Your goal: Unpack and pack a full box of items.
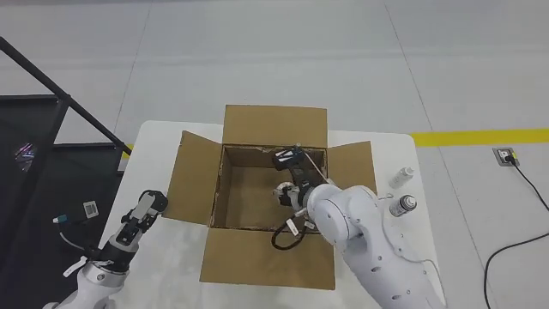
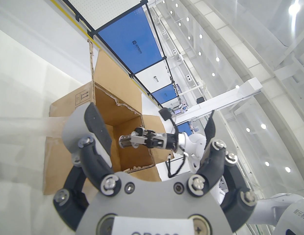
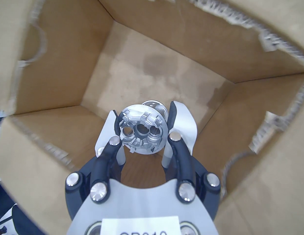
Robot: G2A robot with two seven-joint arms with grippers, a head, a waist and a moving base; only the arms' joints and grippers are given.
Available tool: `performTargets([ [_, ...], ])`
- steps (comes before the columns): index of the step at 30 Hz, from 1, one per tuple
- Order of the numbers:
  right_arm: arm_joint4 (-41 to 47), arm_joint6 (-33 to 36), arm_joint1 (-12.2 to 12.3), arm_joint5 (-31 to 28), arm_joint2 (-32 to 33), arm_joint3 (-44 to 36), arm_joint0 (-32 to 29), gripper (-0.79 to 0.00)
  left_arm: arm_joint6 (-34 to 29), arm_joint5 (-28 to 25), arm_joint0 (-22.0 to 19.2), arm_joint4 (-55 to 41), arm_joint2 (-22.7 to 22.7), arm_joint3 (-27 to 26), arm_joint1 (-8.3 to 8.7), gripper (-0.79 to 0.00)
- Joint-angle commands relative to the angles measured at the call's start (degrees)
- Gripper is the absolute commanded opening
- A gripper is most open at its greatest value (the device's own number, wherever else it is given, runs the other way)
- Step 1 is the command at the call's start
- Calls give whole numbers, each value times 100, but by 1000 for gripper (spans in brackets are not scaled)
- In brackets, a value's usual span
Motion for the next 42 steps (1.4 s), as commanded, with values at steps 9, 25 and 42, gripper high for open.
performTargets([
  [9, 151, -570, 298, -286, 1763, -3593, -2366, -785, 0, 0, 0, 0, 0, 0, 0, 0],
  [25, 2315, -2549, 364, -529, 4783, -3593, -5325, -785, 0, 0, 0, 0, 0, 0, 0, 0],
  [42, 2308, -2282, 482, -278, 4501, -964, -4409, -770, 0, 0, 0, 0, 0, 0, 0, 0],
])
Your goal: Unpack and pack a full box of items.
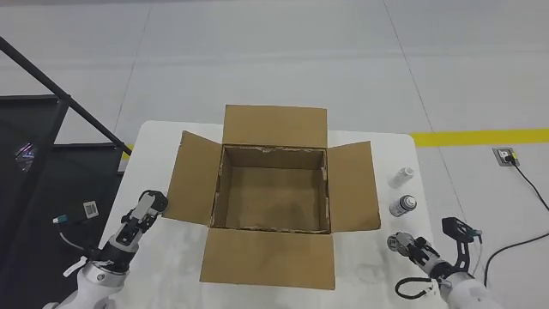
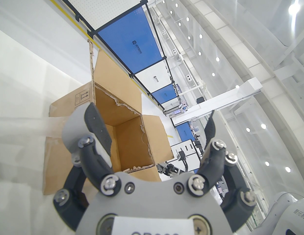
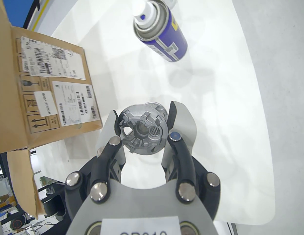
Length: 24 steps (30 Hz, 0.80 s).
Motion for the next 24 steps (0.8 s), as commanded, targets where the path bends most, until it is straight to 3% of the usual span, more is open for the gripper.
performTargets([
  [1, -89, 93, 19, 44, -23, 189, 87, -711, 0, 0, 0, 0, 0, 0, 0, 0],
  [6, -328, 261, 61, 137, -171, 477, 327, -637, 0, 0, 0, 0, 0, 0, 0, 0],
  [10, -407, 308, 83, 225, -264, 534, 434, -428, 0, 0, 0, 0, 0, 0, 0, 0],
  [11, -406, 313, 88, 227, -272, 531, 446, -323, 0, 0, 0, 0, 0, 0, 0, 0],
  [12, -400, 320, 94, 231, -272, 525, 456, -3, 0, 0, 0, 0, 0, 0, 0, 0],
  [20, -386, 442, 152, 209, -194, 211, 421, 0, 0, 0, 0, 0, 0, 0, 0, 0],
  [24, -122, 244, 170, 97, -2, -568, 339, 0, 0, 0, 0, 0, 0, 0, 0, 0],
])
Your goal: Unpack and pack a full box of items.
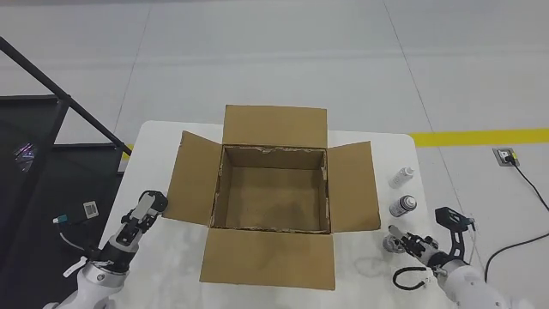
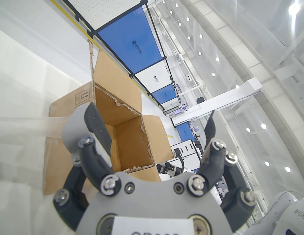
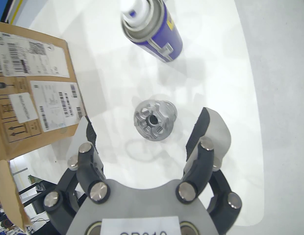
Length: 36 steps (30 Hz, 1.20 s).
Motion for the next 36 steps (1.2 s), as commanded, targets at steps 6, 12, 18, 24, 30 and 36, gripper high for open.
performTargets([
  [6, 864, -432, 12, -384, 268, -1745, -114, 0, 0, 0, 0, 0, 0, 0, 0, 0],
  [12, 681, 638, 113, -353, -507, -1337, 1003, 0, 0, 0, 0, 0, 0, 0, 0, 0],
  [18, -38, 1260, 147, 152, -1463, 7, 2346, 0, 0, 0, 0, 0, 0, 0, 0, 0],
  [24, 63, 1316, 158, 166, -1688, 418, 2751, 0, 0, 0, 0, 0, 0, 0, 0, 0],
  [30, 263, 1456, 179, 51, -1847, 779, 2904, 0, 0, 0, 0, 0, 0, 0, 0, 0],
  [36, 374, 1281, 184, -50, -2057, 1003, 2991, 0, 0, 0, 0, 0, 0, 0, 0, 0],
])
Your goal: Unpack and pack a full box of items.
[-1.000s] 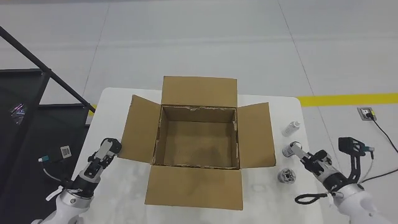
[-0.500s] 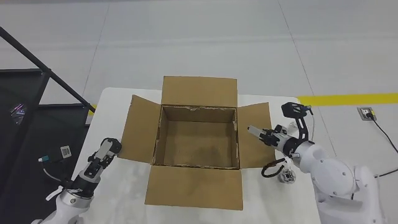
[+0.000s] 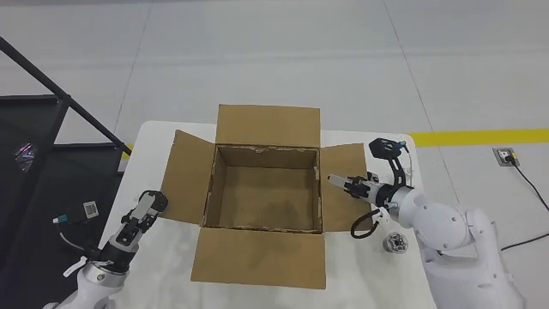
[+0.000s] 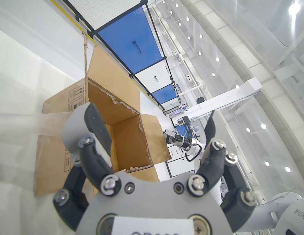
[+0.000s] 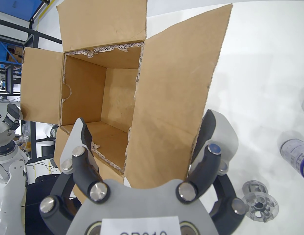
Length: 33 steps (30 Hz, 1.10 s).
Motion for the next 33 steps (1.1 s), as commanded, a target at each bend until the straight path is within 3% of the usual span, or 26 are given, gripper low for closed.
performTargets([
  [1, 28, -82, -2, -17, -72, 34, 25, 0, 0, 0, 0, 0, 0, 0, 0, 0],
  [8, -30, -278, -11, -8, -411, 119, 178, 0, 0, 0, 0, 0, 0, 0, 0, 0],
  [13, -156, -424, 39, 41, -238, -437, -143, 0, 0, 0, 0, 0, 0, 0, 0, 0],
  [23, -542, -380, 231, -429, 836, -2235, -1927, 0, 0, 0, 0, 0, 0, 0, 0, 0],
  [29, -880, -676, 270, -185, 1399, -2446, -2986, 0, 0, 0, 0, 0, 0, 0, 0, 0],
  [33, -1229, -636, 285, 162, 1549, -2253, -3376, 0, 0, 0, 0, 0, 0, 0, 0, 0],
])
